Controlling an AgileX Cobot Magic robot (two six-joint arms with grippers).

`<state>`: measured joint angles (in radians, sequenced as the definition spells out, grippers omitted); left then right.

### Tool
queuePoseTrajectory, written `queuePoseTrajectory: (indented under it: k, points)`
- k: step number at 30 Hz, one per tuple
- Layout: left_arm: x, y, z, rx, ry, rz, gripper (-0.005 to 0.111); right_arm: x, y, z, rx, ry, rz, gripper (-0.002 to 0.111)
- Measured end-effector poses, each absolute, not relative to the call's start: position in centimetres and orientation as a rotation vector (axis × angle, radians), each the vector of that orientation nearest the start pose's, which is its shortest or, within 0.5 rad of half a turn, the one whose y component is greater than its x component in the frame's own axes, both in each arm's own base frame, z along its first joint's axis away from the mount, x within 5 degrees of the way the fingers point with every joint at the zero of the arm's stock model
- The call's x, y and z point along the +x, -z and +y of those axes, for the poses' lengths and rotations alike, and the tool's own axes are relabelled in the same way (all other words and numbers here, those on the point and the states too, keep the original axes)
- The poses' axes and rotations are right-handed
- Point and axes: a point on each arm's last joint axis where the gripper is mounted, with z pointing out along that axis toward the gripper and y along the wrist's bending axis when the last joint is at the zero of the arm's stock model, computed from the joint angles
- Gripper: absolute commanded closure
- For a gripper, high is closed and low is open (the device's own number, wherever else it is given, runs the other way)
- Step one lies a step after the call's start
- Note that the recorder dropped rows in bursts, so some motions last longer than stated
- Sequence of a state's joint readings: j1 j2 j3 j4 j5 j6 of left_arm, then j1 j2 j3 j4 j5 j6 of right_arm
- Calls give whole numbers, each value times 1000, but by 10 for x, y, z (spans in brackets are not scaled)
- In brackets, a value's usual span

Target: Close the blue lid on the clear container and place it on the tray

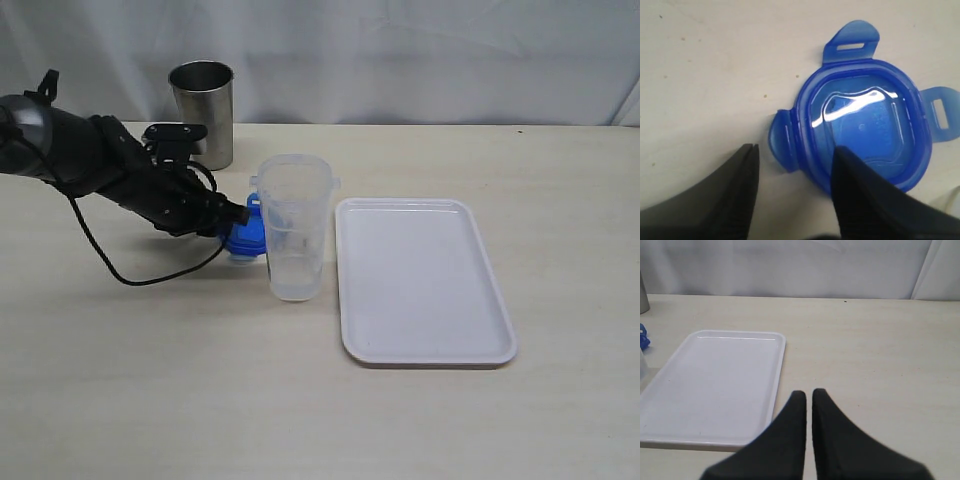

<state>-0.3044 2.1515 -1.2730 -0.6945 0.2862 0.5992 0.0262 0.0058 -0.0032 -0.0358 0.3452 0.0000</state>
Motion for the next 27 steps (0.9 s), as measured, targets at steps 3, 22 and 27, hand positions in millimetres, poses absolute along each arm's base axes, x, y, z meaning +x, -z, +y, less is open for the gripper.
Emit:
queuePoseTrajectory:
  k: [3, 22, 27]
  points:
    - [403, -100, -144, 336, 378, 2571, 64, 54, -183, 0, -46, 16, 1831, 104]
    - [409, -89, -142, 238, 363, 2553, 84, 54, -183, 0, -46, 16, 1831, 104]
    - [409, -89, -142, 237, 364, 2554, 94, 54, -183, 0, -46, 16, 1831, 104]
